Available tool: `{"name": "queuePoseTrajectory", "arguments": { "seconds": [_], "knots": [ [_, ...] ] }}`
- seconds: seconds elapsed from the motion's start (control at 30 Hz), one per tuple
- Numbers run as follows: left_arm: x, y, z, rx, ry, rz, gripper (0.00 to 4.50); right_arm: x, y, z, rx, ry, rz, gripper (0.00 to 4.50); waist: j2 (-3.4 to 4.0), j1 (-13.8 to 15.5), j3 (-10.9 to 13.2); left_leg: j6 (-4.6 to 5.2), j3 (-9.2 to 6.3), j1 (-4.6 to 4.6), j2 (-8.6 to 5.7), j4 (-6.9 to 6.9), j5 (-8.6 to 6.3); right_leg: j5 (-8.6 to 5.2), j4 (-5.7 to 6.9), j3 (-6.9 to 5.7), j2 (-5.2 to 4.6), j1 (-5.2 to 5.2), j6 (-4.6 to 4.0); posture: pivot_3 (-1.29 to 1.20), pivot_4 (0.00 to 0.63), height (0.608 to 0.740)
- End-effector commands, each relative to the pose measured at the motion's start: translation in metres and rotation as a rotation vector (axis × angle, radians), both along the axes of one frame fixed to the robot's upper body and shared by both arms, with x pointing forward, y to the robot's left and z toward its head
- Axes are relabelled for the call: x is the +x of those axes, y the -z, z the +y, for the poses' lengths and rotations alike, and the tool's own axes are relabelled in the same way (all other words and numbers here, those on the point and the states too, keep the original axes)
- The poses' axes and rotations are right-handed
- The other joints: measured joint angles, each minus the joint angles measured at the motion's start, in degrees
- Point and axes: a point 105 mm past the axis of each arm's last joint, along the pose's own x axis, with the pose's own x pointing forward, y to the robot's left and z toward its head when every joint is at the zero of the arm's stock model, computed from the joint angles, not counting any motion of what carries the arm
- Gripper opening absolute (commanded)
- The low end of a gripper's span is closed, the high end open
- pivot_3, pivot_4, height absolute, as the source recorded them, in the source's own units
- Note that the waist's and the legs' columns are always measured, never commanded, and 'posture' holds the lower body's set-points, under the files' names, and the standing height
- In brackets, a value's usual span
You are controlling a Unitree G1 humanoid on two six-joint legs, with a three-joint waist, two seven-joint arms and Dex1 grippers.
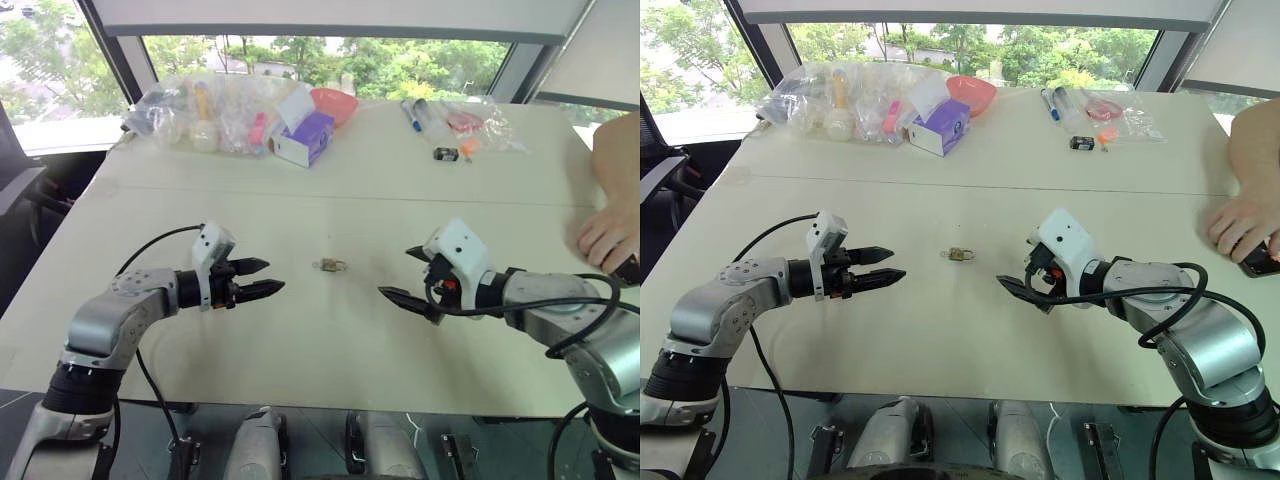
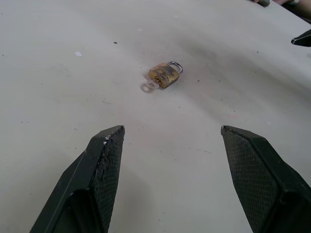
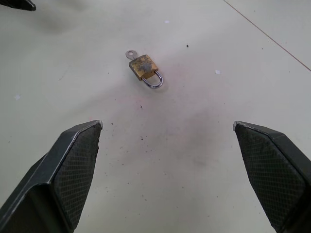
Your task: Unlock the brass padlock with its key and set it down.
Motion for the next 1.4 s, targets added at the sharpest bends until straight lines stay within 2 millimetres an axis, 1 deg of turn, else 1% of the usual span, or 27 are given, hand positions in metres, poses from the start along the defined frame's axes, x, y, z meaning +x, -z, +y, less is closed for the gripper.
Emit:
{"name": "queuePoseTrajectory", "arguments": {
  "seconds": [0.03, 0.13, 0.2, 0.27, 0.37, 0.43, 0.5, 0.57, 0.7, 0.73, 0.8, 0.87, 1.07, 1.13, 1.27, 1.33, 1.4],
  "knots": [
    [0.004, -0.009, 0.003, 0.0, -0.02, -0.056, 3.27, 0.004, -0.009, 0.001, -0.01, -0.008, -0.054, 4.5, 0.0, 0.0, 0.0, 0.0, 0.0, 0.0, 0.0, 0.0, 0.0, 0.0, 0.0, 0.0, 0.0, 0.0, 0.0, 0.0, 0.15, 0.734],
    [0.004, -0.009, 0.003, 0.011, -0.022, -0.055, 3.27, 0.006, -0.011, 0.002, -0.003, -0.011, -0.055, 4.5, 0.0, 0.0, 0.0, 0.0, 0.0, 0.0, 0.0, 0.0, 0.0, 0.0, 0.0, 0.0, 0.0, 0.0, 0.0, 0.0, 0.15, 0.734],
    [0.005, -0.018, -0.001, 0.012, -0.009, -0.065, 3.27, 0.012, -0.012, 0.003, 0.026, -0.008, -0.046, 4.5, 0.0, -0.01, 0.0, 0.0, 0.0, 0.0, 0.0, 0.0, 0.0, 0.0, 0.0, 0.0, 0.0, 0.0, 0.0, 0.0, 0.15, 0.734],
    [0.005, -0.028, -0.003, 0.002, 0.008, -0.078, 3.27, 0.022, -0.01, 0.005, 0.032, 0.008, -0.04, 4.5, 0.0, -0.03, 0.0, 0.0, 0.0, 0.0, 0.0, 0.01, 0.0, 0.0, 0.01, 0.0, 0.01, 0.0, 0.0, 0.0, 0.15, 0.734],
    [0.002, -0.035, -0.003, 0.057, 0.067, -0.103, 3.27, 0.033, -0.007, 0.009, 0.007, 0.013, -0.039, 4.5, 0.0, -0.1, 0.0, 0.0, 0.0, 0.0, 0.0, 0.01, 0.0, 0.0, 0.02, 0.0, 0.02, 0.0, 0.0, 0.0, 0.15, 0.734],
    [0.004, -0.048, 0.004, 0.141, 0.107, -0.146, 3.27, 0.044, -0.008, 0.022, -0.009, -0.022, -0.04, 4.5, 0.0, -0.47, 0.03, -0.07, 0.03, 0.0, 0.0, -0.01, 0.04, 0.0, 0.03, 0.0, 0.03, -0.04, 0.0, 0.0, 0.15, 0.734],
    [0.003, -0.061, 0.01, 0.183, 0.139, -0.166, 3.27, 0.052, -0.008, 0.037, -0.032, -0.076, -0.029, 4.5, 0.0, -0.85, 0.03, -0.21, 0.03, -0.03, 0.01, -0.03, 0.12, 0.0, 0.02, 0.0, 0.05, -0.08, 0.0, 0.0, 0.15, 0.734],
    [0.002, -0.068, 0.016, 0.214, 0.158, -0.17, 3.27, 0.058, -0.006, 0.049, -0.044, -0.123, -0.02, 4.5, 0.01, -1.06, 0.03, -0.21, 0.03, -0.04, 0.02, -0.02, 0.12, 0.0, 0.05, -0.01, 0.06, -0.09, 0.0, 0.0, 0.15, 0.734],
    [-0.001, -0.073, 0.021, 0.247, 0.172, -0.163, 3.27, 0.067, -0.005, 0.064, -0.043, -0.17, -0.009, 4.5, 0.03, -1.1, 0.05, -0.24, 0.06, -0.05, 0.02, -0.06, 0.14, -0.01, 0.01, -0.01, 0.05, -0.1, 0.01, 0.0, 0.15, 0.734],
    [-0.003, -0.074, 0.023, 0.251, 0.175, -0.159, 3.27, 0.068, -0.003, 0.071, -0.042, -0.196, -0.007, 4.5, 0.02, -1.05, 0.05, -0.27, 0.07, -0.07, 0.02, -0.05, 0.15, 0.0, 0.0, -0.01, 0.04, -0.11, 0.01, 0.0, 0.15, 0.734],
    [-0.005, -0.074, 0.026, 0.256, 0.169, -0.152, 3.27, 0.07, 0.004, 0.085, -0.057, -0.248, -0.003, 4.5, 0.02, -1.07, 0.06, -0.28, 0.09, -0.09, 0.02, -0.03, 0.16, 0.0, 0.0, -0.01, 0.03, -0.11, 0.01, 0.0, 0.15, 0.734],
    [-0.006, -0.072, 0.029, 0.26, 0.153, -0.147, 3.27, 0.071, 0.012, 0.092, -0.085, -0.284, -0.001, 4.5, 0.02, -1.12, 0.06, -0.28, 0.1, -0.08, 0.02, -0.02, 0.16, 0.0, 0.01, 0.0, 0.03, -0.11, 0.01, 0.0, 0.15, 0.734],
    [-0.008, -0.067, 0.03, 0.241, 0.123, -0.128, 3.27, 0.076, 0.032, 0.096, -0.143, -0.325, 0.012, 4.5, 0.02, -1.04, 0.06, -0.3, 0.11, -0.08, 0.02, -0.01, 0.17, 0.0, 0.03, -0.01, 0.01, -0.11, 0.01, 0.0, 0.15, 0.734],
    [-0.008, -0.066, 0.027, 0.23, 0.117, -0.13, 3.27, 0.082, 0.045, 0.092, -0.166, -0.301, 0.042, 4.5, 0.02, -1.12, 0.06, -0.3, 0.11, -0.08, 0.03, -0.01, 0.17, 0.0, 0.04, -0.01, 0.02, -0.11, 0.01, 0.0, 0.15, 0.734],
    [-0.01, -0.064, 0.02, 0.206, 0.118, -0.127, 3.27, 0.092, 0.06, 0.085, -0.175, -0.268, 0.083, 4.5, 0.03, -1.2, 0.06, -0.3, 0.12, -0.02, 0.03, -0.01, 0.17, 0.0, 0.04, 0.0, 0.02, -0.07, 0.02, 0.0, 0.15, 0.734],
    [-0.01, -0.063, 0.019, 0.202, 0.117, -0.126, 3.32, 0.091, 0.065, 0.086, -0.18, -0.281, 0.093, 3.93, 0.03, -1.28, 0.05, -0.32, 0.13, 0.0, 0.04, -0.01, 0.19, 0.0, 0.08, 0.0, 0.03, -0.07, 0.02, 0.0, 0.15, 0.734],
    [-0.01, -0.063, 0.018, 0.2, 0.113, -0.125, 3.32, 0.091, 0.069, 0.087, -0.189, -0.294, 0.094, 3.09, 0.03, -1.31, 0.05, -0.37, 0.12, 0.02, 0.05, -0.01, 0.21, 0.0, 0.13, 0.0, 0.04, -0.07, 0.02, 0.0, 0.15, 0.734]
  ]
}}
